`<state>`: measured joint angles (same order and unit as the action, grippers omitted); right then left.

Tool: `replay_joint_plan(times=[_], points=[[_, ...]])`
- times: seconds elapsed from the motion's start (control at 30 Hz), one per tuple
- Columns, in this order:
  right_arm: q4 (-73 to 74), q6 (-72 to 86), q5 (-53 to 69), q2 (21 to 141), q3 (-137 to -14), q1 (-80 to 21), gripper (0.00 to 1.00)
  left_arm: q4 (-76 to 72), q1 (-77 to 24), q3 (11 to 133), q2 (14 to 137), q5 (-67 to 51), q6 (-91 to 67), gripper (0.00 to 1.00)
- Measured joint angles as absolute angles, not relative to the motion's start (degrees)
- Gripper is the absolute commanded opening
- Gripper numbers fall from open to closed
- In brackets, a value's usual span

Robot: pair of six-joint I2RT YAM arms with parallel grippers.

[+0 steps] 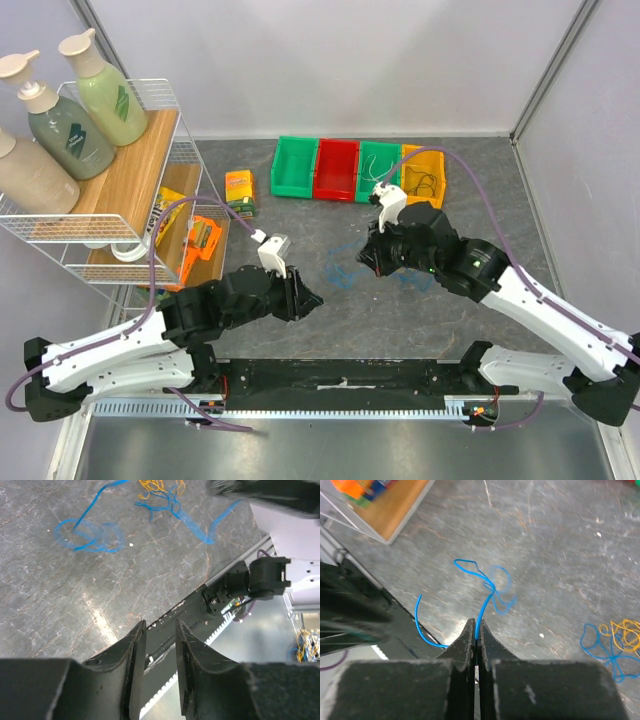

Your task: Untangle the cables

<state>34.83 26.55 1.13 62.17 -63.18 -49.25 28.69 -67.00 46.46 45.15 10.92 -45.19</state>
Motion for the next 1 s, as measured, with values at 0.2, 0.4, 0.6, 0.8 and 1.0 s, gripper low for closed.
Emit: replay_joint_plan(times=[0.2, 0.4, 0.6, 0.8, 1.0], points=[[33.21, 29.30, 4.67, 59.35, -67.26, -49.25, 0.00, 23.18, -67.00, 39.31, 43.44, 12.29, -46.76, 0.53], [32.51, 31.33, 7.64, 58.81, -69.54, -49.25, 0.00, 18.68, -67.00, 38.06, 45.15, 11.66, -47.72, 0.57], [32.36, 31.99, 10.41, 58.81, -71.26, -49.25, 0.00, 16.82, -67.00, 38.09, 49.63, 11.44, -47.66, 0.42], [32.14, 32.14, 11.49, 58.81, -72.99, -49.25, 0.00, 17.63, -67.00, 38.85, 50.43, 12.19, -47.64, 0.29], [32.08, 32.14, 11.77, 58.83, -73.67, -49.25, 0.00, 17.61, -67.00, 39.09, 48.88, 12.88, -47.59, 0.53]])
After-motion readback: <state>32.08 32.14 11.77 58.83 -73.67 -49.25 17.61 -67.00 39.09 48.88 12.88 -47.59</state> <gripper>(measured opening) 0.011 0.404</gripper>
